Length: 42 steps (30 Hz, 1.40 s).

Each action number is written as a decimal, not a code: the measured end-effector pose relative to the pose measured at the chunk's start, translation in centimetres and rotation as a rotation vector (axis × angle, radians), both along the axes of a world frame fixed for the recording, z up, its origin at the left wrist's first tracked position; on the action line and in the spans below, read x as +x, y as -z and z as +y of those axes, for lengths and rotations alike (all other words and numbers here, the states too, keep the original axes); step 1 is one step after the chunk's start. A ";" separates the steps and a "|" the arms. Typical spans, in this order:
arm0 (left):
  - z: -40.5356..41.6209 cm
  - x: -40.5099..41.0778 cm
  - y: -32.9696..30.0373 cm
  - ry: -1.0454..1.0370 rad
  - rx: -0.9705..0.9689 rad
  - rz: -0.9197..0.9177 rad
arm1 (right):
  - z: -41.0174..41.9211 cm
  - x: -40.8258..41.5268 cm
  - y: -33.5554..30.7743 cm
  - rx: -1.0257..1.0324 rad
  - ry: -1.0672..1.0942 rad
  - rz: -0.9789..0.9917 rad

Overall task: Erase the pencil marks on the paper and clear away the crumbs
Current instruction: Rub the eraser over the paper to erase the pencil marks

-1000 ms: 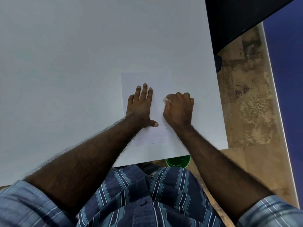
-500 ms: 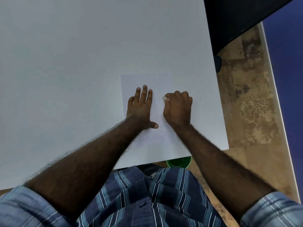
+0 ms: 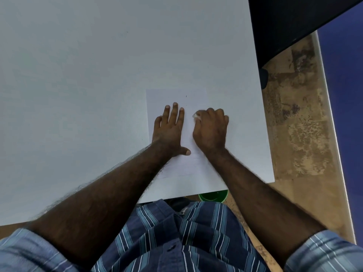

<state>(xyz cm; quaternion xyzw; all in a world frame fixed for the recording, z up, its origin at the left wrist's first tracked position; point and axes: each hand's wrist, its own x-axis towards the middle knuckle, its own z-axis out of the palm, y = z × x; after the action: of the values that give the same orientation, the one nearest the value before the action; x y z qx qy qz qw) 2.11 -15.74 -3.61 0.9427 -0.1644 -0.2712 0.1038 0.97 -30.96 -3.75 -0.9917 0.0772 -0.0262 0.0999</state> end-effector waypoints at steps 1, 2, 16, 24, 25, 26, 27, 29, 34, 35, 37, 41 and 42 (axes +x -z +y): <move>0.0 0.0 0.1 -0.001 -0.003 -0.014 | 0.6 -1.0 -0.2 0.025 -0.033 0.013; 0.0 -0.1 0.3 -0.003 -0.004 -0.033 | 1.2 -2.1 -0.3 0.042 -0.078 0.027; 0.0 0.1 0.0 0.004 0.007 0.006 | 0.5 1.9 0.0 -0.036 0.006 0.005; 0.0 0.0 0.3 0.010 0.007 -0.004 | 0.4 1.0 0.1 -0.050 -0.119 -0.027; 0.0 0.0 0.2 0.012 0.011 0.002 | -0.1 2.4 0.3 -0.069 -0.092 -0.050; 0.0 0.0 0.1 0.010 0.013 0.006 | -0.7 3.7 0.5 -0.079 -0.056 -0.055; 0.0 0.0 0.0 0.008 0.015 0.006 | -1.1 5.0 0.6 -0.076 -0.016 -0.039; 0.0 0.0 -0.3 0.006 0.015 0.007 | -1.5 6.3 0.7 -0.040 0.042 -0.008; 0.1 0.1 0.0 0.005 0.012 0.005 | 1.0 2.1 -0.2 -0.027 -0.072 -0.008; 0.1 0.1 0.1 0.003 0.009 0.004 | 1.5 0.8 -0.3 -0.015 -0.112 -0.001; 0.0 0.1 0.2 0.001 0.007 0.002 | 1.6 -0.3 -0.2 -0.009 -0.142 0.004; 0.1 -0.1 0.1 0.005 0.000 0.006 | 0.0 3.5 0.5 -0.074 -0.080 -0.049; 0.1 -0.1 0.0 0.003 0.000 0.007 | -0.3 4.7 0.7 -0.080 -0.054 -0.050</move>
<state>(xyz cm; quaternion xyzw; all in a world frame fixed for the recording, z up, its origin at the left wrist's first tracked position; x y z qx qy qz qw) 2.04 -15.65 -3.65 0.9414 -0.1657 -0.2746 0.1041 5.68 -31.22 -4.42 -0.9956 0.0466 -0.0512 0.0626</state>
